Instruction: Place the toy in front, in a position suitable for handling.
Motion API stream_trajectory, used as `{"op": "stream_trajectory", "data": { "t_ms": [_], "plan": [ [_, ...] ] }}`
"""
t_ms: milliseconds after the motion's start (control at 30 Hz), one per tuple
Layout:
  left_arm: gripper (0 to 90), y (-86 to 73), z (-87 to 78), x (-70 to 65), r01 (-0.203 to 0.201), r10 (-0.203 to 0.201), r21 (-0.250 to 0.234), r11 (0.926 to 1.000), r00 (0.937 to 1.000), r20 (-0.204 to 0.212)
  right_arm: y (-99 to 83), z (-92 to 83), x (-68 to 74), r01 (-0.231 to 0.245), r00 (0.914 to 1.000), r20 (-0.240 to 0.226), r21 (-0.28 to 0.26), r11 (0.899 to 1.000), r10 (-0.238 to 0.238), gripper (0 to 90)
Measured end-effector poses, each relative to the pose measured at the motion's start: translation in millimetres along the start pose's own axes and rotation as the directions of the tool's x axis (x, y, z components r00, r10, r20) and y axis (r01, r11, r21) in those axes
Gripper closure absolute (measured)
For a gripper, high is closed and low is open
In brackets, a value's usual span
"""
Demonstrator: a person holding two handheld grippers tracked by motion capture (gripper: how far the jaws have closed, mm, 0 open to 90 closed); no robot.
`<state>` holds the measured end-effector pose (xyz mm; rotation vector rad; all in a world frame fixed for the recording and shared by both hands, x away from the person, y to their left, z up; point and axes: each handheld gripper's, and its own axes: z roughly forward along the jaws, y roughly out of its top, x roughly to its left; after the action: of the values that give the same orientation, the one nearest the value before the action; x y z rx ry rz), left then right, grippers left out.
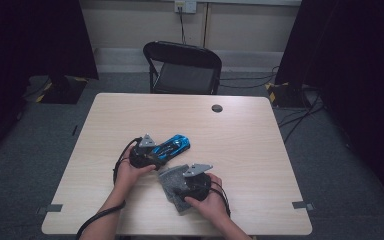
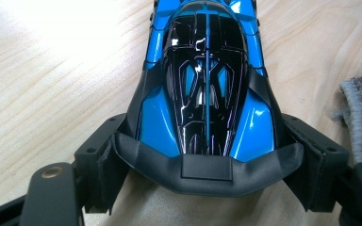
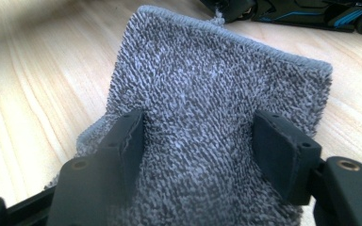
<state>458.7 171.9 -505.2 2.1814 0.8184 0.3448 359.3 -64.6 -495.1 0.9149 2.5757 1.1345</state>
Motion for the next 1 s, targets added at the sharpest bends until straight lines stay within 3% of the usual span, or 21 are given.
{"op": "stream_trajectory", "data": {
  "t_ms": [100,333,600,667,700,1000],
  "plan": [
    [24.3,-0.1,-0.2,-0.2,-0.001,0.001,0.001,1.0000,1.0000,-0.002,0.1,-3.0,-2.0,-0.012,0.9997,-0.020,-0.012,1.000,0.011,34.3],
    [24.3,-0.3,0.2,-0.8,0.009,-0.009,-0.007,0.9999,1.0000,-0.002,5.1,-20.9,4.5,0.000,0.9999,-0.013,-0.029,1.000,0.000,33.4],
    [24.3,-0.2,-0.5,-0.3,-0.003,0.003,0.001,1.0000,1.0000,-0.003,-14.2,-32.2,14.9,-0.054,0.9985,0.004,-0.025,0.998,0.054,33.4],
    [24.3,-0.4,-0.5,-0.9,0.004,-0.004,0.001,1.0000,1.0000,-0.003,-19.9,-29.2,15.7,-0.050,0.9984,0.030,0.026,0.998,0.049,34.3],
    [24.3,-0.5,-0.7,-1.1,0.002,-0.002,0.002,1.0000,1.0000,-0.006,-22.9,-27.4,13.4,-0.075,0.9969,0.026,0.011,0.997,0.075,36.0],
    [24.3,-0.8,-1.1,-1.5,0.003,-0.003,0.002,1.0000,1.0000,-0.006,-26.6,-28.0,2.2,-0.059,0.9965,0.058,-0.019,0.998,0.060,55.7]
  ]
}}
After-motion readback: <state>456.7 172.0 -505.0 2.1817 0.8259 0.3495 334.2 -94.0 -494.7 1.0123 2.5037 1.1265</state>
